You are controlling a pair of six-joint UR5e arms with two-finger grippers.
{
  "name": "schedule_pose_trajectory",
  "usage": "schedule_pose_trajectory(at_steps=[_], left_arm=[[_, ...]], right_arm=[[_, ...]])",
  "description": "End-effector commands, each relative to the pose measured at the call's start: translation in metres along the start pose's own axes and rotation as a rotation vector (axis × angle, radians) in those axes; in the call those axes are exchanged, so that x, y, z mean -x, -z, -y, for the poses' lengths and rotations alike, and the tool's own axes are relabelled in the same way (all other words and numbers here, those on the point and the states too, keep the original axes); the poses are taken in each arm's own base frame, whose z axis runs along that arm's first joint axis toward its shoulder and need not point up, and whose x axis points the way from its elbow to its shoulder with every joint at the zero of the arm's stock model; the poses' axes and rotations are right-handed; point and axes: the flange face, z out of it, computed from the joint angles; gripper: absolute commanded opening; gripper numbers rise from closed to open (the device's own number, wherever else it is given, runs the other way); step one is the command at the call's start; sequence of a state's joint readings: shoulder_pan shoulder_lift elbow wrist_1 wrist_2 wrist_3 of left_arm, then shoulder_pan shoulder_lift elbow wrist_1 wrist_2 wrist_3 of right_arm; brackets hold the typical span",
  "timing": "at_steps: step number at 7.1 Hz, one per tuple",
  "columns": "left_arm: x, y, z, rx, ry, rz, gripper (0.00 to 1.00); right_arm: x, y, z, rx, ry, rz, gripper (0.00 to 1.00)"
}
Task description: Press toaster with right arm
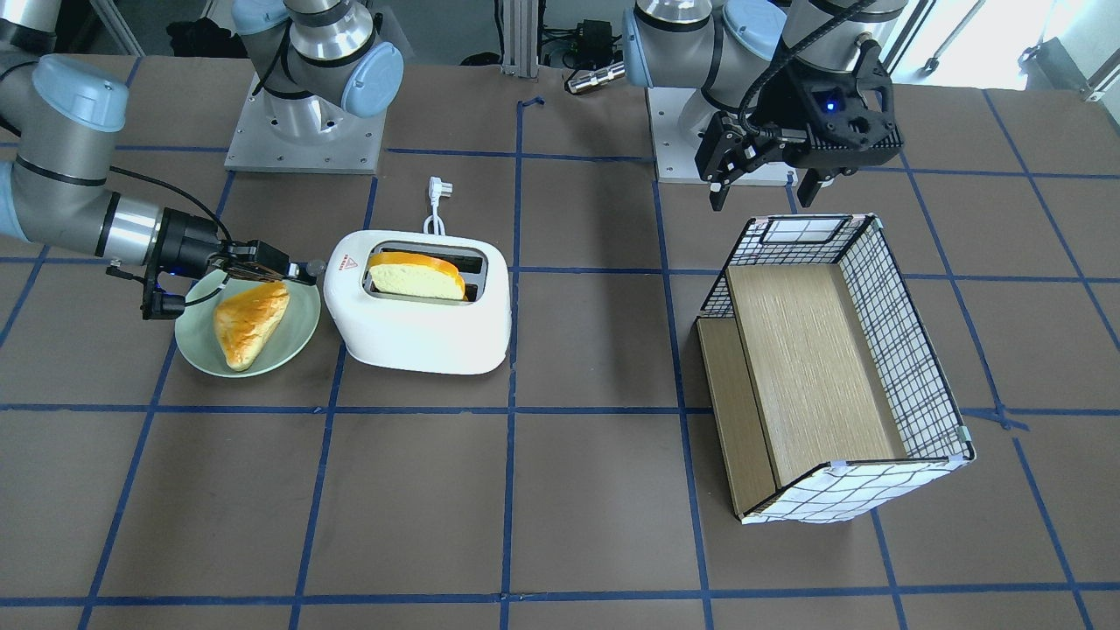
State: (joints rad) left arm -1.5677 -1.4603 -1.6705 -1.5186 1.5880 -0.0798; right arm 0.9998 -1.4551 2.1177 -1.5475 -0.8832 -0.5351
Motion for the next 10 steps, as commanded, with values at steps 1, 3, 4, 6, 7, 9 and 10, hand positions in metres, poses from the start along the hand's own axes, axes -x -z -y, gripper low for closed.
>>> schedule_pose_trajectory(at_steps=[1, 3, 4, 6, 7, 9, 10], left_arm=[[0.0, 0.0, 0.0, 0.0, 0.0, 0.0, 1.0], [0.0, 0.0, 0.0, 0.0, 0.0, 0.0, 1.0], [0.0, 0.0, 0.0, 0.0, 0.0, 0.0, 1.0], [0.0, 0.0, 0.0, 0.0, 0.0, 0.0, 1.0], [0.0, 0.0, 0.0, 0.0, 0.0, 0.0, 1.0], [0.0, 0.0, 0.0, 0.0, 0.0, 0.0, 1.0], [0.0, 0.0, 0.0, 0.0, 0.0, 0.0, 1.0]], right_arm=[[0.068, 0.063, -0.004, -0.045, -0.047, -0.111, 0.0], [0.156, 0.114, -0.015, -0.058, -0.043, -0.335, 0.0], [0.211, 0.126, -0.024, -0.073, -0.057, -0.464, 0.0], [0.287, 0.114, -0.044, -0.128, -0.06, -0.723, 0.11], [0.306, 0.09, -0.051, -0.145, -0.075, -0.783, 0.22], [0.333, 0.035, -0.059, -0.178, -0.057, -0.898, 0.57], [0.341, 0.021, -0.058, -0.204, -0.017, -0.911, 0.64]])
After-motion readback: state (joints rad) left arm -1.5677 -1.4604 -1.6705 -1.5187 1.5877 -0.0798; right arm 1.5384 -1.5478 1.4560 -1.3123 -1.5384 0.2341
